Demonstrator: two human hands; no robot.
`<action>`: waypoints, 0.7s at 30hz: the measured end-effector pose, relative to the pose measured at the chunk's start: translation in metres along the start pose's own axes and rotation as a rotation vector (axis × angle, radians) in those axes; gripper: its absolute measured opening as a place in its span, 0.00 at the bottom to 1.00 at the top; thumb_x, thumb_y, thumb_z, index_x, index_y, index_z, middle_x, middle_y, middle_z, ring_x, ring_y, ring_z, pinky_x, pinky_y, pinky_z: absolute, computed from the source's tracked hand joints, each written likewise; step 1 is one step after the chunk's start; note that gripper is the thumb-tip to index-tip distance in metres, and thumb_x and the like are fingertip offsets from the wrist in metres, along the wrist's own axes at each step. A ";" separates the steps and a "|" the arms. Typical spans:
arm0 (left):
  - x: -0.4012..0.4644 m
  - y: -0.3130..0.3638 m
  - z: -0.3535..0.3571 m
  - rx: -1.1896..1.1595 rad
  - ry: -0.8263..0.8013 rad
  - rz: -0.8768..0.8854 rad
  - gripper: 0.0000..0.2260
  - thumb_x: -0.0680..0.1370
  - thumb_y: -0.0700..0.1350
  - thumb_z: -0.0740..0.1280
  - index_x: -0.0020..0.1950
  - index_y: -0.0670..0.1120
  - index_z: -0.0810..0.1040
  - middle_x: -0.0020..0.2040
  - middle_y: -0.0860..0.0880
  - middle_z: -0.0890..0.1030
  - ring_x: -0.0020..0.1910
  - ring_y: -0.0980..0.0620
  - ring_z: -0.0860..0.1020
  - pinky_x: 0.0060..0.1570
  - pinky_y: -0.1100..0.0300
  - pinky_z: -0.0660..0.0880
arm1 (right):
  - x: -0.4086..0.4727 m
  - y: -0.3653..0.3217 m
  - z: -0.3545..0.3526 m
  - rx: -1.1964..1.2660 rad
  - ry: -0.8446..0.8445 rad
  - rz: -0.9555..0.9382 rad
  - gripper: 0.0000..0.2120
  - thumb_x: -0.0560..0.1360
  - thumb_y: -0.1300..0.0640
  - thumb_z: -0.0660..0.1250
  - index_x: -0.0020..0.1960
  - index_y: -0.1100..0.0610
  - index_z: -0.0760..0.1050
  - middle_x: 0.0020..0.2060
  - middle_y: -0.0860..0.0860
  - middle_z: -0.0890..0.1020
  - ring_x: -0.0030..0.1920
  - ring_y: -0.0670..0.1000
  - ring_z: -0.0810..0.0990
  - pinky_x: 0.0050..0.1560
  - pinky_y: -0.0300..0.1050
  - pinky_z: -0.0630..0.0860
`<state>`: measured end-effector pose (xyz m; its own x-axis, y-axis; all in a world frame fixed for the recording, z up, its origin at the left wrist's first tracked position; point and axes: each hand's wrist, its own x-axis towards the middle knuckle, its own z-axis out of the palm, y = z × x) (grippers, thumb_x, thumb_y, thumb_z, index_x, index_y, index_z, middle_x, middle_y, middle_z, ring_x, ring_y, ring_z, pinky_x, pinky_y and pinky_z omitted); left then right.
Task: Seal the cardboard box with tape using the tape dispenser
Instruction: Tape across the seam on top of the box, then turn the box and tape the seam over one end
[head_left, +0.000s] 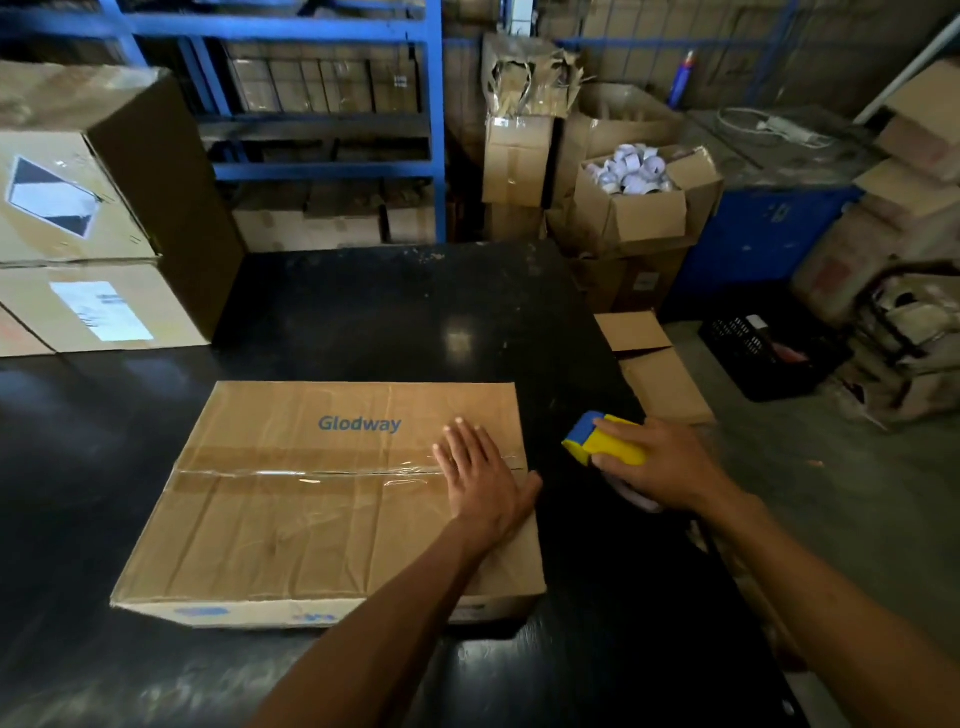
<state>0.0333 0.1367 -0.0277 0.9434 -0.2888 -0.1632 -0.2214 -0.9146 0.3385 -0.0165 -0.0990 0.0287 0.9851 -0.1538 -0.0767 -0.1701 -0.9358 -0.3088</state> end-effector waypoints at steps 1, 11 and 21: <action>0.000 -0.002 0.001 0.018 -0.017 0.040 0.48 0.73 0.69 0.49 0.79 0.35 0.40 0.78 0.33 0.38 0.77 0.35 0.34 0.73 0.42 0.32 | -0.003 -0.003 0.002 0.087 0.015 0.026 0.30 0.65 0.23 0.58 0.66 0.26 0.63 0.48 0.52 0.78 0.46 0.51 0.78 0.50 0.52 0.76; -0.003 -0.077 -0.012 0.303 -0.128 0.638 0.44 0.71 0.69 0.56 0.81 0.51 0.46 0.82 0.47 0.47 0.79 0.42 0.40 0.72 0.32 0.40 | -0.025 -0.080 0.001 0.849 0.076 0.146 0.22 0.66 0.36 0.73 0.59 0.34 0.77 0.53 0.41 0.83 0.54 0.43 0.81 0.59 0.53 0.77; -0.017 -0.097 -0.009 0.319 -0.030 0.736 0.35 0.76 0.73 0.50 0.80 0.60 0.48 0.82 0.50 0.51 0.80 0.41 0.48 0.74 0.34 0.45 | -0.050 -0.098 0.010 1.026 0.121 0.169 0.19 0.70 0.47 0.74 0.60 0.45 0.80 0.51 0.41 0.84 0.53 0.41 0.81 0.59 0.49 0.77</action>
<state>0.0412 0.2324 -0.0497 0.5215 -0.8528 -0.0269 -0.8485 -0.5217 0.0887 -0.0491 0.0032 0.0530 0.9330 -0.3407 -0.1161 -0.1890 -0.1894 -0.9635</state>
